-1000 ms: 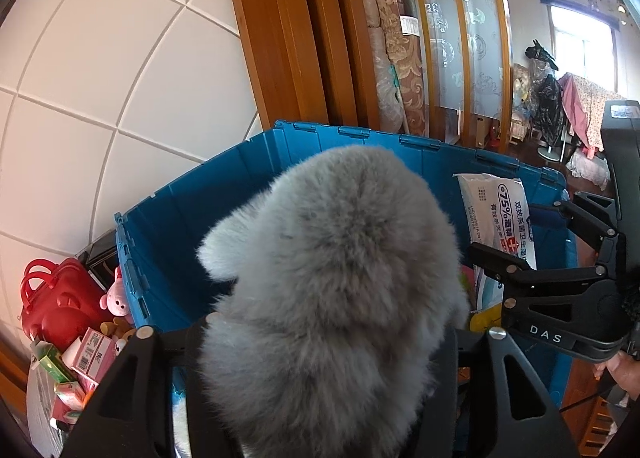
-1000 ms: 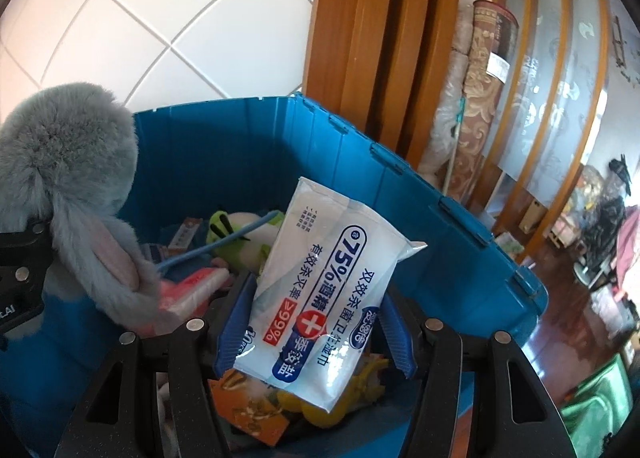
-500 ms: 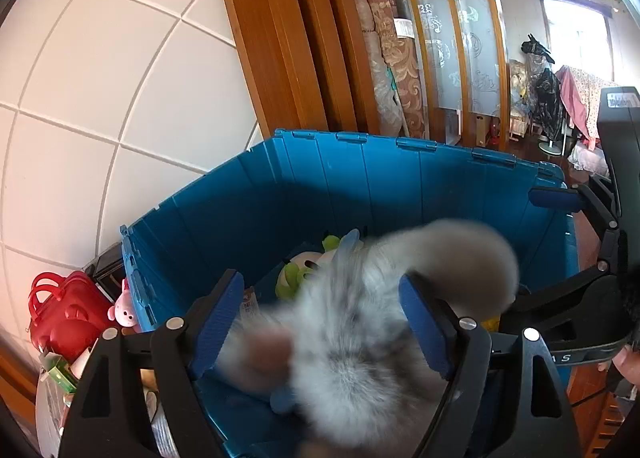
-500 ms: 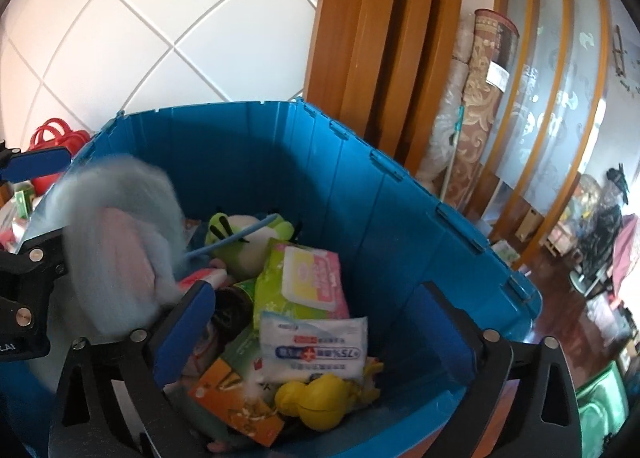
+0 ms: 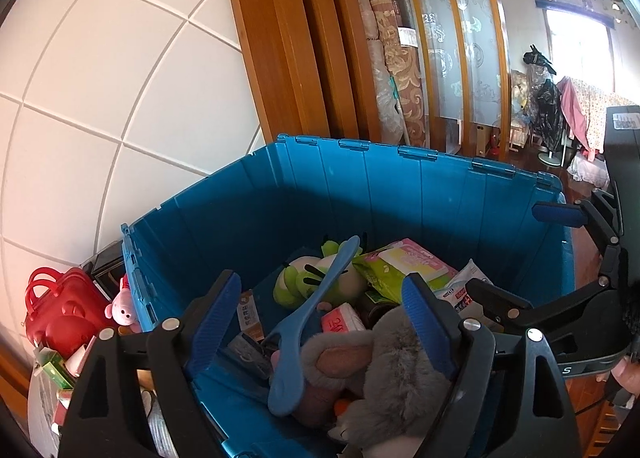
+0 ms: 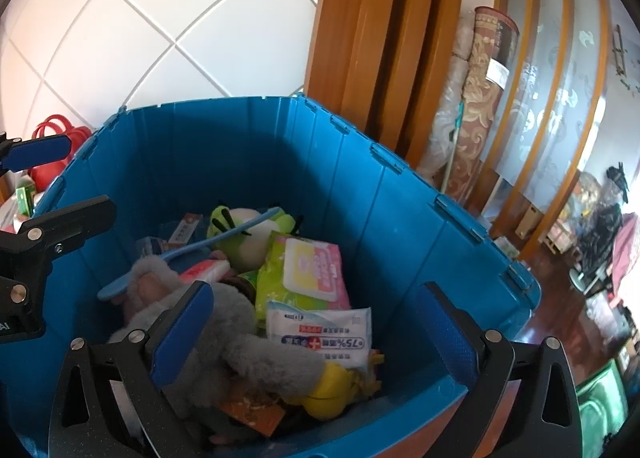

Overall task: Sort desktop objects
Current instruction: 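Carry the grey plush and white-blue wipes pack into the crate and release both, then return both grippers from the crate to the pile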

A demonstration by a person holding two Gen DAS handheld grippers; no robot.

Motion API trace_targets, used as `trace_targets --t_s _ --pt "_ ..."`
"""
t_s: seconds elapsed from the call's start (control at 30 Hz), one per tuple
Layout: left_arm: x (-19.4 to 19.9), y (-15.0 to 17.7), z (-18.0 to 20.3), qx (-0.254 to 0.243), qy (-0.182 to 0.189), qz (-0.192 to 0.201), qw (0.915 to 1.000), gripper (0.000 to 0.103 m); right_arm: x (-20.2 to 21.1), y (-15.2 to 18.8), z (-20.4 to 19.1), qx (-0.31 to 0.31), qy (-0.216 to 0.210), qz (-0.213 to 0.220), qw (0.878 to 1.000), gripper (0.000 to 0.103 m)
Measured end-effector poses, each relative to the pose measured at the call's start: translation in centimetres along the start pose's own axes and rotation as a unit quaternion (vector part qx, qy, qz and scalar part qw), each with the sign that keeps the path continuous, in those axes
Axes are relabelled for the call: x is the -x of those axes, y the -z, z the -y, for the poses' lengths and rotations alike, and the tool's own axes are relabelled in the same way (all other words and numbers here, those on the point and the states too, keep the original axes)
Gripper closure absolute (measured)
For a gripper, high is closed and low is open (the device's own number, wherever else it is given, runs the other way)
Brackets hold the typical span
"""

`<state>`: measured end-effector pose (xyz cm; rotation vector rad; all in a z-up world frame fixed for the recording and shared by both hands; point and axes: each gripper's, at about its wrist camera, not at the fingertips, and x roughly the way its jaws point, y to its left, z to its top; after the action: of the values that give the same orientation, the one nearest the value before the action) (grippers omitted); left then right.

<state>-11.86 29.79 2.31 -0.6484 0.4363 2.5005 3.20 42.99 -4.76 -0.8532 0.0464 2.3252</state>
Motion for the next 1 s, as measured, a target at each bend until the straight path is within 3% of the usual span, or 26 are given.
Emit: trace_targets --t_s 0.5,0.6,0.73,1.0 --pt "3.5 1.7 -2.2 0.025 -0.007 0.046 0.9986 0.020 3.5 -0.5 -2.5 0.009 0.015 0.020 1.000 0.000" --pt "5.0 2.3 -3.9 0.041 -0.013 0.062 0.9971 0.020 5.0 -0.8 -3.4 0.007 0.023 0.030 0.999 0.000" --pt "7.1 3.9 -7.3 0.077 -0.029 0.083 0.9931 0.007 7.6 -1.3 -5.5 0.004 0.023 0.050 0.998 0.000" --pt "10.4 9.5 -16.2 0.127 -0.085 0.074 0.9855 0.006 12.1 -3.0 -13.5 0.009 -0.037 0.113 0.993 0.000"
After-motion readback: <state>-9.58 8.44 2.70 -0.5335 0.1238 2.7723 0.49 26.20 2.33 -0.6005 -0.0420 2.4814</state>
